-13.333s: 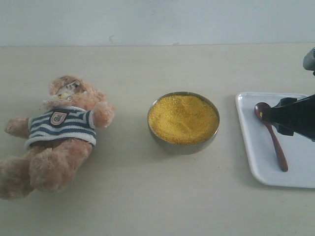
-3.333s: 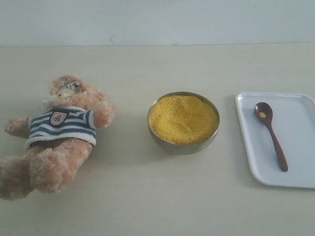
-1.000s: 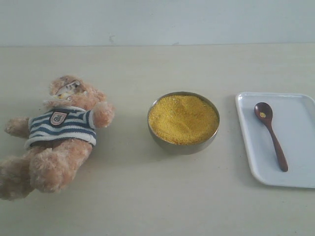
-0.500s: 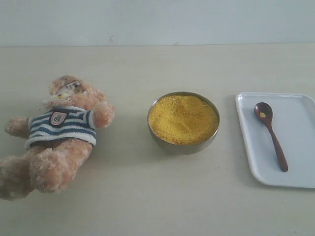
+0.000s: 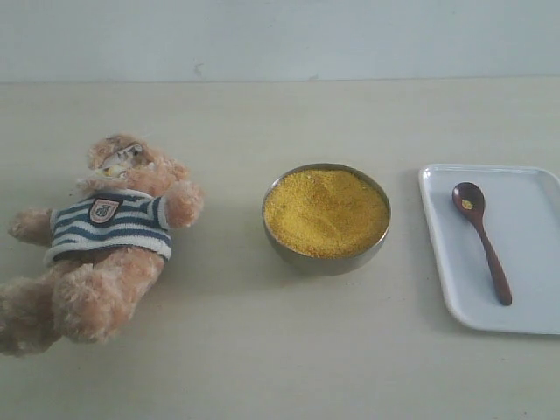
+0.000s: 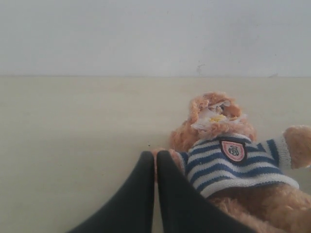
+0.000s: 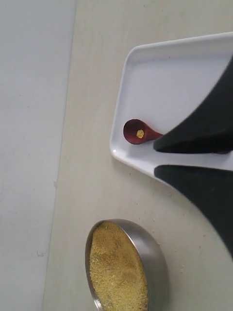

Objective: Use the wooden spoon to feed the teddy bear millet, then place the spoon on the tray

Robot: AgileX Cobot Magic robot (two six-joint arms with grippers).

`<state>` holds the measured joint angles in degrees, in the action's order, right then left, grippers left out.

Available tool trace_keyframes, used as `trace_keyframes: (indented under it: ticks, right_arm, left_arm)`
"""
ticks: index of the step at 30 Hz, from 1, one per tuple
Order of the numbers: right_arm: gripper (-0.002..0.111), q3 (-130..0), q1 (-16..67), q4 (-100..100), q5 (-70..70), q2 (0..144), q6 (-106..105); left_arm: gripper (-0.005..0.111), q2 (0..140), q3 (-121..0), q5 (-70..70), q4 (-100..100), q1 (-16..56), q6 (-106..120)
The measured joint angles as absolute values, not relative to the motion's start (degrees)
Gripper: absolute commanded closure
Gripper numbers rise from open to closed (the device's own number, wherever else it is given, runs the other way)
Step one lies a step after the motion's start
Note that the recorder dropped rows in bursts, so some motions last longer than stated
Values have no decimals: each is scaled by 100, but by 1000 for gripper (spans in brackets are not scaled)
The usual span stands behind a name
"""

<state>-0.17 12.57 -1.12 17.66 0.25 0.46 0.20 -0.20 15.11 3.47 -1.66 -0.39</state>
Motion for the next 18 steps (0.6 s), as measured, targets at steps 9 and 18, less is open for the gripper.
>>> trace_keyframes:
  ticks: [9,18]
  right_arm:
    - [99,-3,1257,-101,1775,25,-125]
    - [99,7,1257,-53,1803,25,-139]
  left_arm:
    - [103,20,-20,1500,347,-166,-39]
    - [103,20,-20,1500,347,-166,-39]
